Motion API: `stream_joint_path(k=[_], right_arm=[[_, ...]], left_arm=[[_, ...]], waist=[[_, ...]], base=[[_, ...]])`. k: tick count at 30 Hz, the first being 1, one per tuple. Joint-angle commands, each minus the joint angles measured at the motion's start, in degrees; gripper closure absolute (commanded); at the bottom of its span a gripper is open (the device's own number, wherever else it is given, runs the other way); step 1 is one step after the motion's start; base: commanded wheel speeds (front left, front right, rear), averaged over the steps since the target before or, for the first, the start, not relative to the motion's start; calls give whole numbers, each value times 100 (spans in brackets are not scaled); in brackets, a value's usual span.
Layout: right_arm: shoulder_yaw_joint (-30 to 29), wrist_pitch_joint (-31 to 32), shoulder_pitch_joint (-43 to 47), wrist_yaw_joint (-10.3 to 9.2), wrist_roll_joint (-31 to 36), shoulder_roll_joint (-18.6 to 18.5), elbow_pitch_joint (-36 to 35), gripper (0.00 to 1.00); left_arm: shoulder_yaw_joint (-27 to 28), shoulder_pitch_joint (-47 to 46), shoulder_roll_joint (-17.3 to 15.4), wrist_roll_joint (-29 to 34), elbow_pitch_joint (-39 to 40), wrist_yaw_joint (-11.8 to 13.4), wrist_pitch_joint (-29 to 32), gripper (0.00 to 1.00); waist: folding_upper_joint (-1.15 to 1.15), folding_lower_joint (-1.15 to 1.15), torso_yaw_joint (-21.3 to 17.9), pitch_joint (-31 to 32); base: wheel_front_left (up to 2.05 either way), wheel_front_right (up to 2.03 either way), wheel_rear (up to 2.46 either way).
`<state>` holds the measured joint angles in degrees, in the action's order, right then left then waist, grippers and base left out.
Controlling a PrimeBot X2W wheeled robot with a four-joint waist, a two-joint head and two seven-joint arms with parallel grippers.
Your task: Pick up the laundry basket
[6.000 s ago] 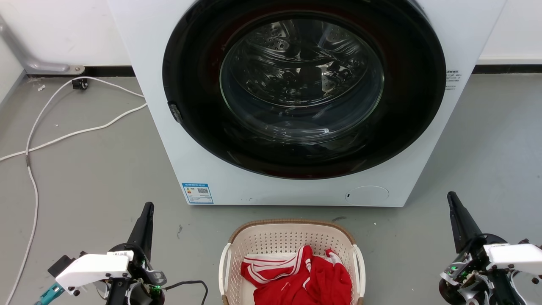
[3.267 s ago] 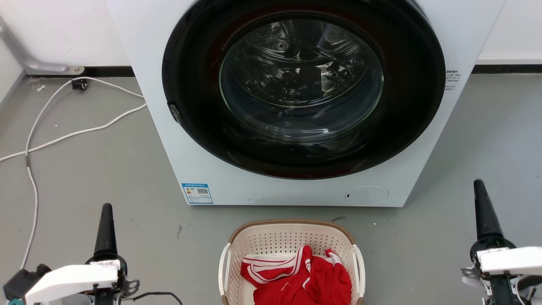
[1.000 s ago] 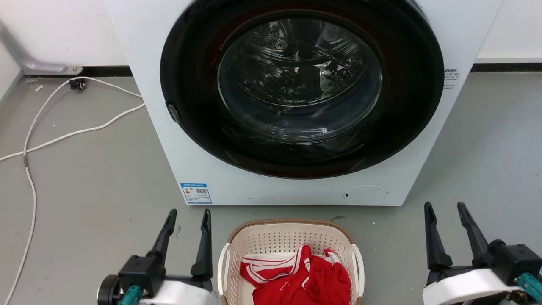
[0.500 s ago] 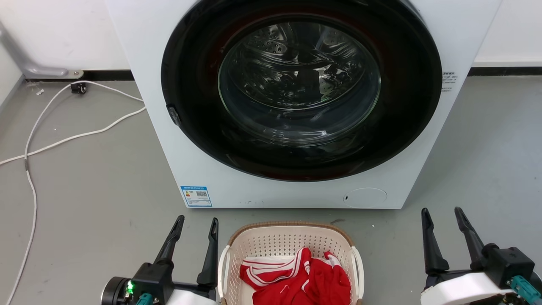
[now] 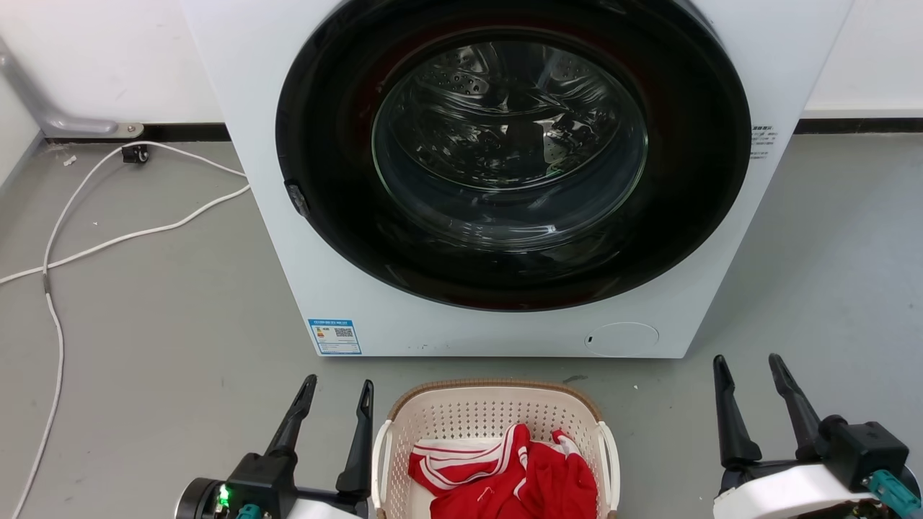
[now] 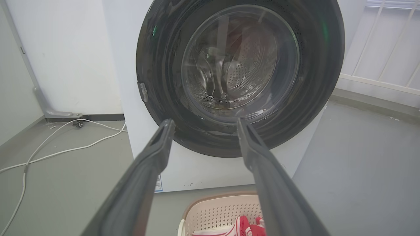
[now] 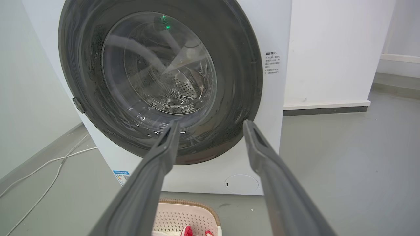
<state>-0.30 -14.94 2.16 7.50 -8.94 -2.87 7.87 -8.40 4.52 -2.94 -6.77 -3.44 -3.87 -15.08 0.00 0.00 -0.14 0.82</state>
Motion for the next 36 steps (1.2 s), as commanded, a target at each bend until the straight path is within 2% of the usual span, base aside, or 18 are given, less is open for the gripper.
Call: stream_joint_path(k=[1,22,28,36], right_arm=[[-5,-37,-53,-2,-106,-1,10,0],[-60,-32,-119,-2,-111,-1,-18,0],[-39,-31,-362,-2,2,0,-12,0],[-60,-28,-1143,-2,205,-1,119,0]], left_arm=[[4,67,6,23,-48,-12,-15,0],[-10,-41,7,-66,-170,38,-14,0],[73,-355,7,-53,-298,16,-14,0],[279,-1228,-26,100,-634,-119,-14,0]], waist=[[0,0,-5,-1],[0,0,-44,-154],[0,0,-71,-667],[0,0,-134,-1880]], base=[[0,0,0],[0,0,0],[0,0,0],[0,0,0]])
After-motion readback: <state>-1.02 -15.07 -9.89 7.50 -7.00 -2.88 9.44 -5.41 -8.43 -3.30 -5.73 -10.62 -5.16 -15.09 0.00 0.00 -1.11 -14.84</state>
